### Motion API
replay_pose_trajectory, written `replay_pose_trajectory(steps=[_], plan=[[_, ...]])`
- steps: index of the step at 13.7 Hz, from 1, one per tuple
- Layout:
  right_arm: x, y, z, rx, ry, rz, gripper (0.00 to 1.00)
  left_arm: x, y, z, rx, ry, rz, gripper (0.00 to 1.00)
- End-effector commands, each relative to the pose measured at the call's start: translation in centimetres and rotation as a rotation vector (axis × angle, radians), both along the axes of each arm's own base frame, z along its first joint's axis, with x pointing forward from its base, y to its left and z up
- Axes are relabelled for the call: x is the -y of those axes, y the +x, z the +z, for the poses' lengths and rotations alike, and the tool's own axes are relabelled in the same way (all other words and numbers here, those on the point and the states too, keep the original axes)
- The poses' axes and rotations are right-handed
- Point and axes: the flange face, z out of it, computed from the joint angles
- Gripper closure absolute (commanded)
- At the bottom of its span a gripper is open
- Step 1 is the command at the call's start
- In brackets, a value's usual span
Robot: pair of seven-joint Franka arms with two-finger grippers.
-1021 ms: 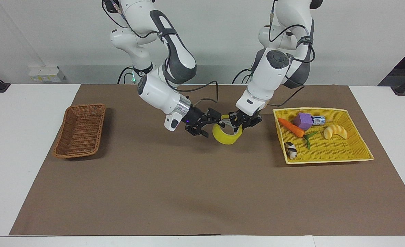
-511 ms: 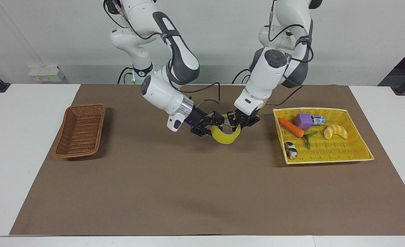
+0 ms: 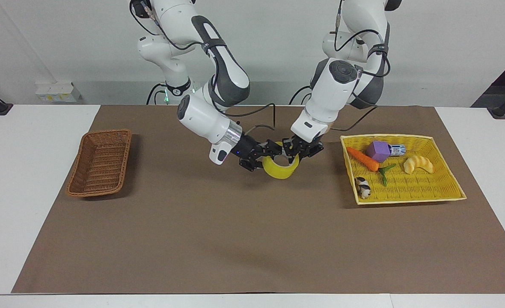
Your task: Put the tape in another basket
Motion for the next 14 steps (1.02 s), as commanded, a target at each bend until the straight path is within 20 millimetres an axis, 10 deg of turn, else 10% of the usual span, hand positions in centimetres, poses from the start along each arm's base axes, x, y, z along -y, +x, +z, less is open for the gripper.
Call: replay_pose_trajectory(steps=[1,8,9,11,14], plan=[[0.0,-0.3,0.5,-0.007,0.012,-0.025,1.0,-0.4,-0.3,0.4,0.005,-0.013,0.022,1.0],[0.4,-0.3,0.2,-0.014,0.009,-0.024,1.0,-0.7,-0.1,0.4,0.007,-0.013,0.019,0.82],[0.6,-0.2,0.3,-0.012,0.009,-0.026,1.0,-0.8,0.0,0.4,0.01,-0.013,0.017,0.66],[1.5,-0.4,0.3,-0.008,0.001,-0.027,1.0,-0.8,0.1,0.5,0.013,-0.013,0.009,0.02],[3.2,-0.7,-0.1,-0.02,-0.024,-0.019,1.0,-1.7,0.7,1.4,0.026,-0.016,0.023,0.0]])
